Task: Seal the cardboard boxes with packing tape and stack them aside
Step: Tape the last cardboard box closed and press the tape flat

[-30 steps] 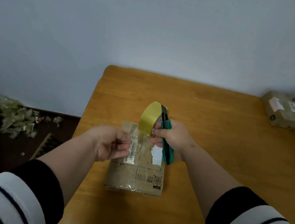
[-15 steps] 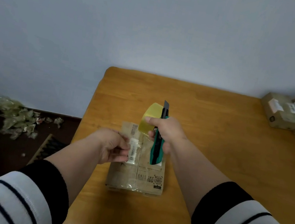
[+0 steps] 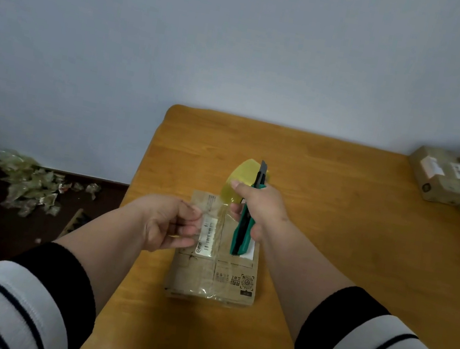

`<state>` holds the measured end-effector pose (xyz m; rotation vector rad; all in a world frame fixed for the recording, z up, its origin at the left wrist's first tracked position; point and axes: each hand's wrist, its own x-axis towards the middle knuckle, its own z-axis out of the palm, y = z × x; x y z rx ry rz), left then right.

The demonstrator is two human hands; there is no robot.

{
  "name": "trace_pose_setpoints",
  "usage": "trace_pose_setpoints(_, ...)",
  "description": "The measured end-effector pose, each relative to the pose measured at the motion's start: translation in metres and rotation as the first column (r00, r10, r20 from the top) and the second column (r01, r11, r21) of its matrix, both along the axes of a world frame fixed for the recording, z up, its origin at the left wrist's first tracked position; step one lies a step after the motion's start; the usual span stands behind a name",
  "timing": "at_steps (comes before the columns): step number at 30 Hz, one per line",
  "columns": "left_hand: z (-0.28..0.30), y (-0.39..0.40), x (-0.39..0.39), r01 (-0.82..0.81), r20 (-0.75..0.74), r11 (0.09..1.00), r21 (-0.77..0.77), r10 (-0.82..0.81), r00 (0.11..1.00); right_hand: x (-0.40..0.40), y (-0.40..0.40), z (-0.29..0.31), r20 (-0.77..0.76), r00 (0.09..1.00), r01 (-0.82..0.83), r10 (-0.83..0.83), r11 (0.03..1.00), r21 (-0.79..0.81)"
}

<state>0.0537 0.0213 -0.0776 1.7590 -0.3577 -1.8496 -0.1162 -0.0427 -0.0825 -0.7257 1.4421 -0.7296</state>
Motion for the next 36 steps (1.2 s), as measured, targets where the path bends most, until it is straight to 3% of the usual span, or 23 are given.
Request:
trace_pose_setpoints(6,0.002,0.005,-0.005,-0.069,-0.040,0.998,-0.015,0.068,0.997,-0.023,-0.010,0.011,-0.066,0.980,-0.184,0.187,0.982,0.053)
trace_pose_setpoints(10,0.001,0.003,-0.009,-0.184,-0.063,0.974,-0.131,0.177,0.982,-0.040,-0.011,0.020,-0.039,0.916,-0.388,0.399,0.907,0.165)
trace_pose_setpoints(13,0.002,0.001,-0.010,-0.191,-0.104,0.961,-0.201,0.173,0.979,-0.054,-0.013,0.034,-0.042,0.886,-0.442,0.462,0.869,0.224)
trace_pose_setpoints(17,0.004,0.001,-0.013,-0.201,-0.203,0.948,-0.248,0.152,0.967,-0.060,-0.022,0.062,0.064,0.870,-0.493,0.489,0.859,0.134)
trace_pose_setpoints(20,0.005,-0.004,-0.012,-0.270,-0.290,0.926,-0.263,0.191,0.938,-0.053,-0.023,0.077,0.096,0.798,-0.601,0.595,0.796,0.063)
trace_pose_setpoints(22,0.007,-0.007,-0.012,-0.279,-0.314,0.922,-0.270,0.189,0.930,-0.047,-0.021,0.080,0.021,0.730,-0.683,0.683,0.728,0.055)
trace_pose_setpoints(27,0.010,-0.007,-0.008,-0.313,-0.368,0.911,-0.267,0.204,0.907,-0.035,-0.016,0.072,-0.347,0.555,-0.767,0.756,0.627,0.138)
trace_pose_setpoints(31,0.008,-0.004,-0.004,-0.335,-0.407,0.900,-0.281,0.204,0.890,-0.030,-0.018,0.076,-0.468,0.439,-0.797,0.767,0.573,0.191)
trace_pose_setpoints(36,0.007,0.000,-0.002,-0.280,-0.365,0.904,-0.323,0.154,0.918,-0.024,-0.021,0.079,-0.561,0.366,-0.795,0.742,0.563,0.226)
